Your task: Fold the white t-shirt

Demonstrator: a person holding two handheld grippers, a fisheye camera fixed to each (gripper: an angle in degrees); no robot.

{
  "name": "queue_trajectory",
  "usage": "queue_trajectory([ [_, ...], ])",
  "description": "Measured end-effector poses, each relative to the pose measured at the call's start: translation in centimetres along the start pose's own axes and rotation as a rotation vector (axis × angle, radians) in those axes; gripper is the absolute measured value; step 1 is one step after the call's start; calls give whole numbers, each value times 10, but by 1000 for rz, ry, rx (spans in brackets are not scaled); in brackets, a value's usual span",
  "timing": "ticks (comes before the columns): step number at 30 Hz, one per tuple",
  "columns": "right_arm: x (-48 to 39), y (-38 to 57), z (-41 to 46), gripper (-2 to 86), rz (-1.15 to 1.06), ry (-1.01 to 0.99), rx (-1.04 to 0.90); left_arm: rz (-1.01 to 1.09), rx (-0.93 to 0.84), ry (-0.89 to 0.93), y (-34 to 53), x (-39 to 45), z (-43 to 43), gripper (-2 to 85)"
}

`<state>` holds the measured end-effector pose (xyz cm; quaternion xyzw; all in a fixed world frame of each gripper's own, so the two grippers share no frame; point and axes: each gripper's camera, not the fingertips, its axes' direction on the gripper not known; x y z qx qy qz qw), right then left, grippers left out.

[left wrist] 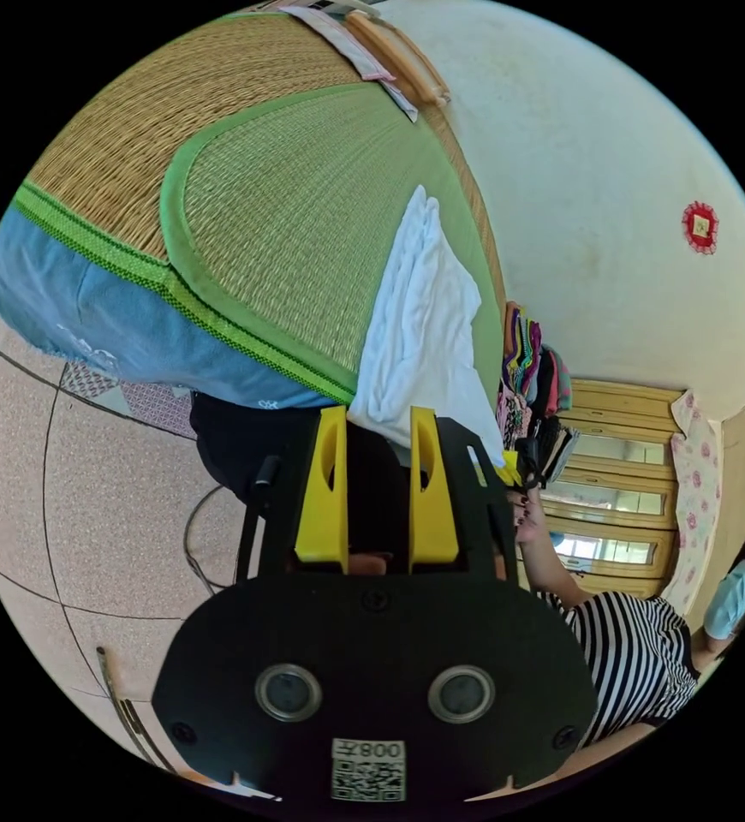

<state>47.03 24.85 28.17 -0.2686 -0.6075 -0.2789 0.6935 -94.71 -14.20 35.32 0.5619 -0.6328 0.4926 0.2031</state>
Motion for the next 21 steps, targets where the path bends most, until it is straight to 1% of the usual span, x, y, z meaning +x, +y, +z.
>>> queue_trajectory([
  [2, -1, 2, 1, 26, 1, 0, 0, 1, -16, 21, -2, 0, -2, 107],
  [11, -10, 13, 6, 25, -6, -14, 8, 34, -61, -10, -6, 16, 3, 91],
  [13, -13, 14, 7, 24, -11, -12, 7, 42, -61, 8, -6, 18, 5, 82],
  [14, -15, 16, 8, 24, -14, -11, 8, 52, -56, 51, -6, 19, 7, 75],
  [21, -20, 28, 10, 23, -11, -19, 19, 65, -90, 43, -10, 29, 33, 83],
])
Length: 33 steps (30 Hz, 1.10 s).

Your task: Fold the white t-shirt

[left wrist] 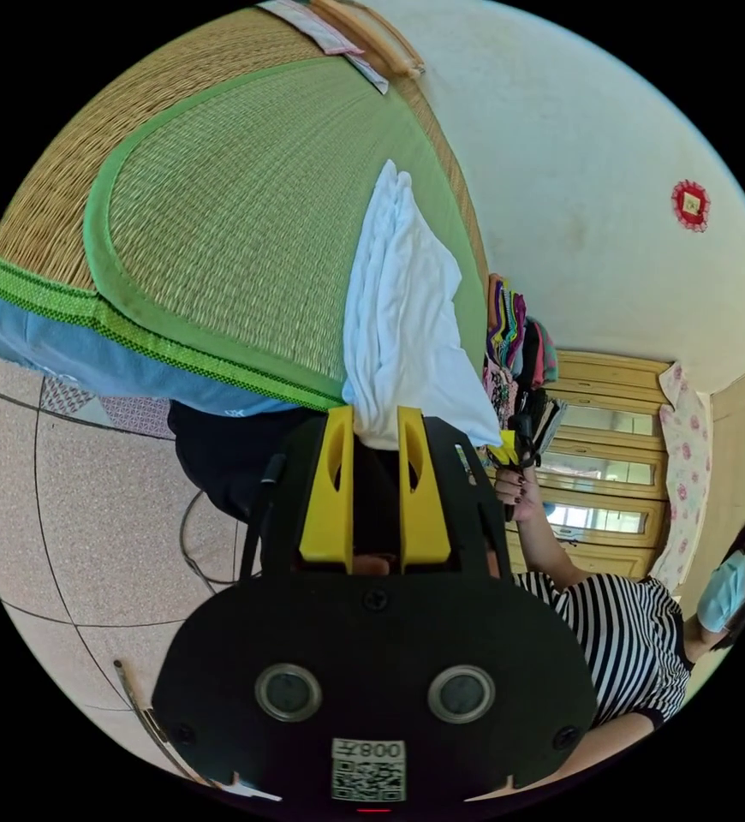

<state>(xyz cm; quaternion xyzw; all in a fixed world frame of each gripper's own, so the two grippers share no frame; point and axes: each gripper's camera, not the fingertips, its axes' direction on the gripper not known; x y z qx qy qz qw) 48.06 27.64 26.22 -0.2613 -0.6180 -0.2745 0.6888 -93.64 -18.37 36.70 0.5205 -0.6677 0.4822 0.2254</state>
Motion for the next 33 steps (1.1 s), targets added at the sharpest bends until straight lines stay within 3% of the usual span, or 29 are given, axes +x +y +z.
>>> queue_trajectory([
  [11, -11, 26, 2, 25, 8, -7, 12, 20, -38, -91, -7, 6, 43, 44],
  [33, -54, 172, -64, 21, -21, -71, 48, 184, 33, 235, 53, 25, 169, 28],
])
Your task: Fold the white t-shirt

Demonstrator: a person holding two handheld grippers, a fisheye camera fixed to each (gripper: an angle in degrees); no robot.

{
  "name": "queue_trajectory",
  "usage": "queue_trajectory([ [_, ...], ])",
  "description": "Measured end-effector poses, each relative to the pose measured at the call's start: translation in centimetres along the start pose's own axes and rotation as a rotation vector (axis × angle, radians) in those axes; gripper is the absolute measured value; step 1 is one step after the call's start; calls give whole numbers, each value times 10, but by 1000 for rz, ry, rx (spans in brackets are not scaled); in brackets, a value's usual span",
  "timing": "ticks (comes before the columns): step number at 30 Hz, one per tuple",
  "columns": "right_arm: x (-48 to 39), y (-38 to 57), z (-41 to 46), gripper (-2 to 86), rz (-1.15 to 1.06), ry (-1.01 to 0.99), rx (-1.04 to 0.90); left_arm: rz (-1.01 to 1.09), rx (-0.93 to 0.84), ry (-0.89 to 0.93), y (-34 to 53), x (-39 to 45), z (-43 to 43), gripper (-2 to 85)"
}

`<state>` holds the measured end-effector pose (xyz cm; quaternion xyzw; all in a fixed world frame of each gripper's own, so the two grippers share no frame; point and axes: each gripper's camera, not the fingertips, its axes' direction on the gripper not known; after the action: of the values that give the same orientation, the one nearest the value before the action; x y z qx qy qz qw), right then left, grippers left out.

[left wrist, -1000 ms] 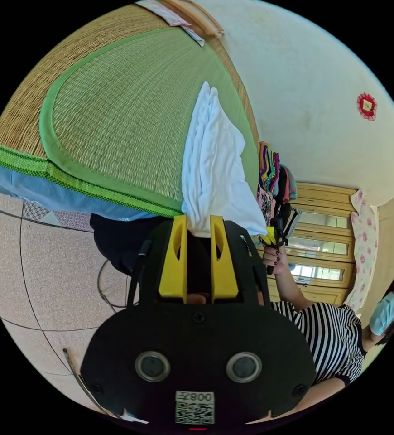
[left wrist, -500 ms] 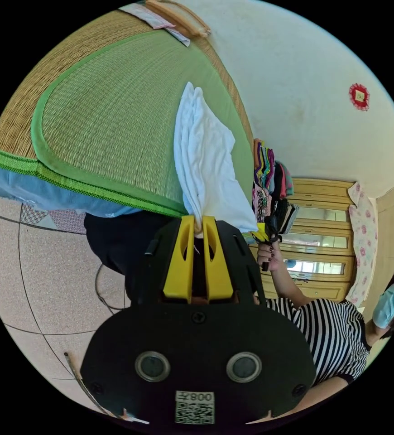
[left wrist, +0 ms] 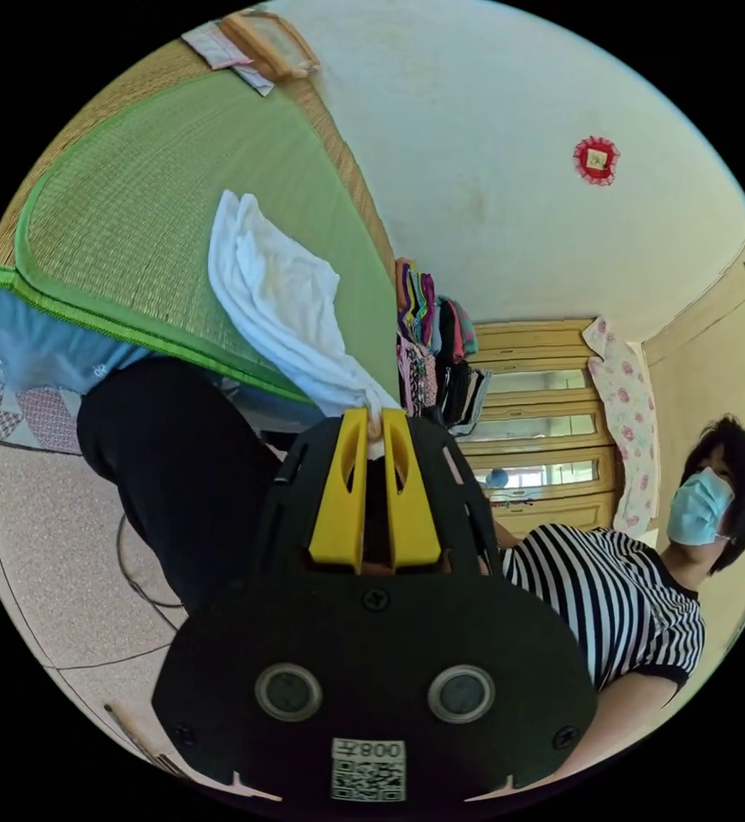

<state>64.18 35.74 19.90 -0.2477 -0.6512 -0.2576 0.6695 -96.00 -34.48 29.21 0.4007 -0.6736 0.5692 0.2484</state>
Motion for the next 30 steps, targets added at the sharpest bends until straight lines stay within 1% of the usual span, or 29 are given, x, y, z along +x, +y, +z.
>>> queue_trajectory([
  [7, -40, 56, -30, 21, -76, -98, 71, 137, -14, 25, -14, 14, 58, 28],
  [16, -102, 148, -82, 20, -168, -165, 212, 278, -101, 61, -39, 9, 180, 29],
  [25, -189, 229, -144, 20, -288, -171, 388, 384, -194, 144, -92, -20, 335, 29],
  [30, -238, 248, -196, 20, -327, -128, 482, 418, -245, 158, -152, -52, 457, 28],
])
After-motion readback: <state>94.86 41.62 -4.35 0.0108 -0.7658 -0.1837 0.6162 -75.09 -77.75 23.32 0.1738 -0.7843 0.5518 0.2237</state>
